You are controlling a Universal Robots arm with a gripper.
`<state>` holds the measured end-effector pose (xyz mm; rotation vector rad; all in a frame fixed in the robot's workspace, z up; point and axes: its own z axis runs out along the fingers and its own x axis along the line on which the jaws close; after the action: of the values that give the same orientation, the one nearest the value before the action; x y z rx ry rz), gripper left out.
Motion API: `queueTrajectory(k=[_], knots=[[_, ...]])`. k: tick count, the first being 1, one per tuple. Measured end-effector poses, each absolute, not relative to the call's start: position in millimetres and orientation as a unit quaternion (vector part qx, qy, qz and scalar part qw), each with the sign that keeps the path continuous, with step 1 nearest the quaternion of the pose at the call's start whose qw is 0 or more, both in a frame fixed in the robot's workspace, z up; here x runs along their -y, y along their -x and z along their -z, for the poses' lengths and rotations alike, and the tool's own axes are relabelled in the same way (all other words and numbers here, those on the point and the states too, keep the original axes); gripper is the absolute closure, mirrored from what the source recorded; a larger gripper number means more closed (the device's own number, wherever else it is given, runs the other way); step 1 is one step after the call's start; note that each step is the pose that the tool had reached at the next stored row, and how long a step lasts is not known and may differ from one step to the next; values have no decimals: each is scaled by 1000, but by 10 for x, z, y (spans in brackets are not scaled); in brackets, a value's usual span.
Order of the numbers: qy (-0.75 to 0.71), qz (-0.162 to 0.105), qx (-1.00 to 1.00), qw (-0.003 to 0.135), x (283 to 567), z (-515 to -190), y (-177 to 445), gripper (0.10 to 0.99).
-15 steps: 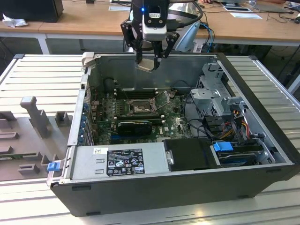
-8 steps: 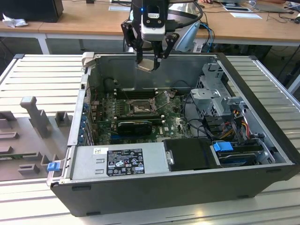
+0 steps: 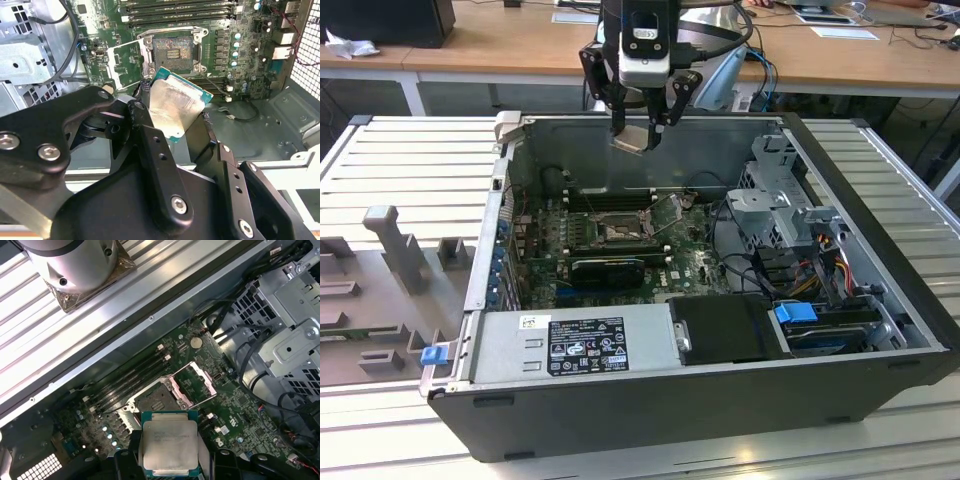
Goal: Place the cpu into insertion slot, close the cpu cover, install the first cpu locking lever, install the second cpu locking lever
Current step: 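Place the cpu into insertion slot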
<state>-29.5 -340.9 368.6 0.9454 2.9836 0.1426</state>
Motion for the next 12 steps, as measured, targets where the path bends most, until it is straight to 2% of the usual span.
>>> queueTrajectory(k=[12], knots=[[-326, -45, -944, 5, 3410, -3683, 295, 557]])
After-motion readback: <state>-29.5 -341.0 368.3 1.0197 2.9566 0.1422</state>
